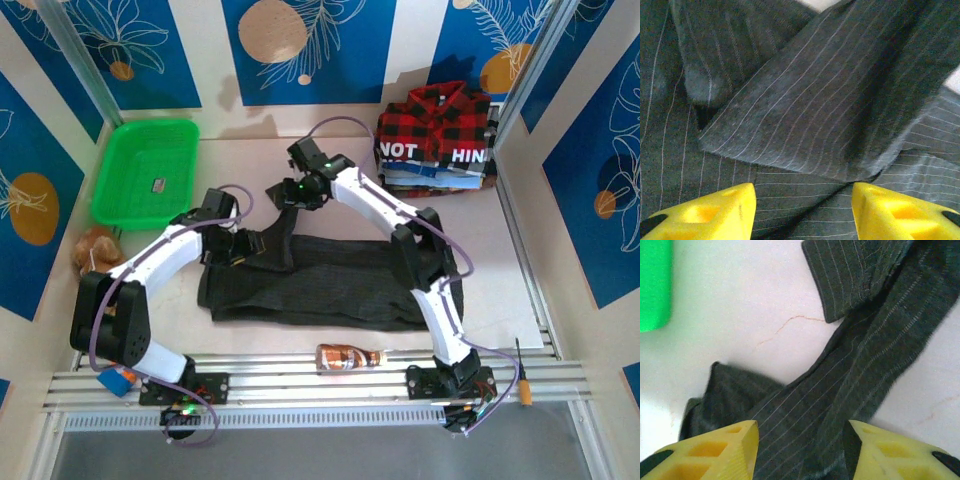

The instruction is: Fold and stack the long sleeve shirts

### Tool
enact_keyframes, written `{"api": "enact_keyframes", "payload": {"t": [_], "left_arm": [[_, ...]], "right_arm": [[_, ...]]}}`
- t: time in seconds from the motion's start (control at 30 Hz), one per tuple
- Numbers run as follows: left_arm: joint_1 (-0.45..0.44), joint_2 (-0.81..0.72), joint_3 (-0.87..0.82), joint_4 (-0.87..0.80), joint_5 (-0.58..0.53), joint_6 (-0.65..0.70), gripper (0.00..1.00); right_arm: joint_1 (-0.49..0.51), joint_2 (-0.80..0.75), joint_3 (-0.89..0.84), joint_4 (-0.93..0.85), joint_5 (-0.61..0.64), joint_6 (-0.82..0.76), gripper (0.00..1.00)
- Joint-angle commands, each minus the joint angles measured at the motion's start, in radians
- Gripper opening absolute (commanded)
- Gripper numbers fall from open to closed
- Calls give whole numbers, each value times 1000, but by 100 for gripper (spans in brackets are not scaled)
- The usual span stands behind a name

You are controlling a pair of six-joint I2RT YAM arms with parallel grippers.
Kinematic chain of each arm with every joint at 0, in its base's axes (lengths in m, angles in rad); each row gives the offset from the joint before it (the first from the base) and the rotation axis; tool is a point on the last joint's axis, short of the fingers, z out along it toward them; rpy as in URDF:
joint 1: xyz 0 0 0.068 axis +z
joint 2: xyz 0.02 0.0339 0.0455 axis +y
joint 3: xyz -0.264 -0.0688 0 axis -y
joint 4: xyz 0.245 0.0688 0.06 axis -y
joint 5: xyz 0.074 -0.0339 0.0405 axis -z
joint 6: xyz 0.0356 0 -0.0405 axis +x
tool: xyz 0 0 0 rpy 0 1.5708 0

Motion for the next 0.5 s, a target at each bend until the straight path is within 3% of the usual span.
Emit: {"api": "enact_keyframes", "payload": {"t": [0.0, 0.1, 0.27, 0.47], "left_arm": [[-4, -10, -70, 108, 22, -27, 53], [-6, 22, -117, 130, 2, -22, 52], [-2, 67, -176, 119, -70, -35, 51], [9, 108, -210, 85, -124, -54, 51]], "right_arm": [[10, 96, 123, -148, 82, 37, 47], [15, 157, 192, -223, 153, 64, 44], [5, 173, 148, -259, 250, 101, 32], [-39, 156, 22, -239, 253, 152, 23]]}}
